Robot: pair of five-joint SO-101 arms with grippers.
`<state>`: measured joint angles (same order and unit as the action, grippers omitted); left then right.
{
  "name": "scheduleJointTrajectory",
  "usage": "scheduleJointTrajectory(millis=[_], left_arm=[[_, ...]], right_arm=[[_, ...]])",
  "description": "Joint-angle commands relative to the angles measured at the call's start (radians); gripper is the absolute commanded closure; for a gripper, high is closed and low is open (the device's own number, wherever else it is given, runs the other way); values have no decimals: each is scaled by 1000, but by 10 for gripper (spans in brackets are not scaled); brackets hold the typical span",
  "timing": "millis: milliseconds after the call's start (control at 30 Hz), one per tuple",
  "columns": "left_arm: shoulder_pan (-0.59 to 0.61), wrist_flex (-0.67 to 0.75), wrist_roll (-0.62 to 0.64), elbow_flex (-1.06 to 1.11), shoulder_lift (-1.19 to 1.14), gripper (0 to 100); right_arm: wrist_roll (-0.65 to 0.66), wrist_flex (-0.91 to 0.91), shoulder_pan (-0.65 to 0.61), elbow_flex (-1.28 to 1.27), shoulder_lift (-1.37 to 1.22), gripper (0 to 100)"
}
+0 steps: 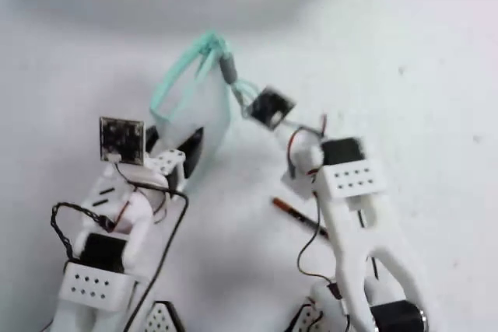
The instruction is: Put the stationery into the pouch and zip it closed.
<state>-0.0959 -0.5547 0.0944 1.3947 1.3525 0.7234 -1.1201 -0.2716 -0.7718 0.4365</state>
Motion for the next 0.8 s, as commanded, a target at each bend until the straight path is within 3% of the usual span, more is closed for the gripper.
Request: scheduleJointTrajectory(millis=[0,133,433,633,700,767], left_arm=[[15,25,11,-18,7,751],[13,25,11,-18,7,751],[16,25,11,-18,7,751],[13,25,11,-18,7,751],[12,23,11,-18,7,751],[12,21,11,-18,7,751]], right_arm=[[20,67,-4,-38,-73,843],[109,64,-30,-38,-188,846],[52,73,-114,-87,-179,847],[54,196,-130,-183,-203,848],[54,191,-130,-175,-213,891],[54,191,-130,-175,-213,995]])
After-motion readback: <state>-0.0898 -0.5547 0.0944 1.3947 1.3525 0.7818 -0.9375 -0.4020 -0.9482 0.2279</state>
